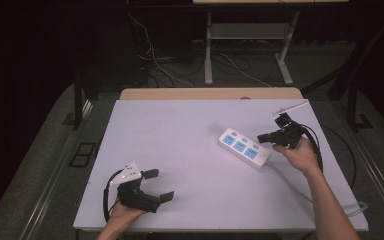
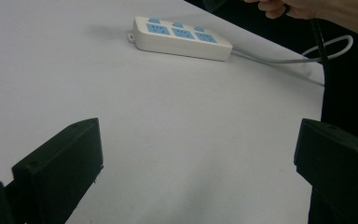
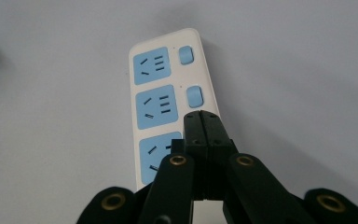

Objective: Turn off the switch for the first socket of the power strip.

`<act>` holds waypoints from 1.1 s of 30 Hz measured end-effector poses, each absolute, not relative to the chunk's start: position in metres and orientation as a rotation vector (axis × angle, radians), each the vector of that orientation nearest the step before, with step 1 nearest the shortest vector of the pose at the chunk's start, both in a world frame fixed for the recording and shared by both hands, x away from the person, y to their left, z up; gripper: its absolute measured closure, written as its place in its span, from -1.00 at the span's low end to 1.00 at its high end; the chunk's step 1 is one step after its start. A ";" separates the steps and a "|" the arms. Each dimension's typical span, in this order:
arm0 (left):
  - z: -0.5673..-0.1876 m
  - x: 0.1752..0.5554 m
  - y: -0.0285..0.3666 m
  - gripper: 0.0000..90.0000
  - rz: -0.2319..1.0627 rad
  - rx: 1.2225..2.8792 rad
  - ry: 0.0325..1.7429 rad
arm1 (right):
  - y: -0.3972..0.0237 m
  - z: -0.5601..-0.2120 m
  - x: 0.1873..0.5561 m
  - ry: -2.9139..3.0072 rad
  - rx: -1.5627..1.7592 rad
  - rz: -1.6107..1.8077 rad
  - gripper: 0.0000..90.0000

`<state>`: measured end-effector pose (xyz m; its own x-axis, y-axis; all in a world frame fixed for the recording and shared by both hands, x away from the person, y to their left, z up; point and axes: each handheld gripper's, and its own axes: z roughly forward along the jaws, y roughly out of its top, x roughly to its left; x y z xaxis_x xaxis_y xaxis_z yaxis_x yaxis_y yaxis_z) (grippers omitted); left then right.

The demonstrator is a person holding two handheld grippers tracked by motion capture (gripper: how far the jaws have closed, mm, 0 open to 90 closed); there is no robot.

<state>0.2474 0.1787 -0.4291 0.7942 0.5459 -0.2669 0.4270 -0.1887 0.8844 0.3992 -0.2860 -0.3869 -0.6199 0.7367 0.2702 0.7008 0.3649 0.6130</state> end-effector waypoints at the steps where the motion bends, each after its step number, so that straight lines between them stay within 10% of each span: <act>1: -0.429 0.247 0.179 -1.00 0.128 1.817 0.747 | -0.288 -0.385 0.398 2.545 1.349 1.116 1.00; 33: -0.429 0.246 0.178 -1.00 0.128 1.810 0.748 | -0.302 -0.359 0.342 2.420 1.371 1.280 0.95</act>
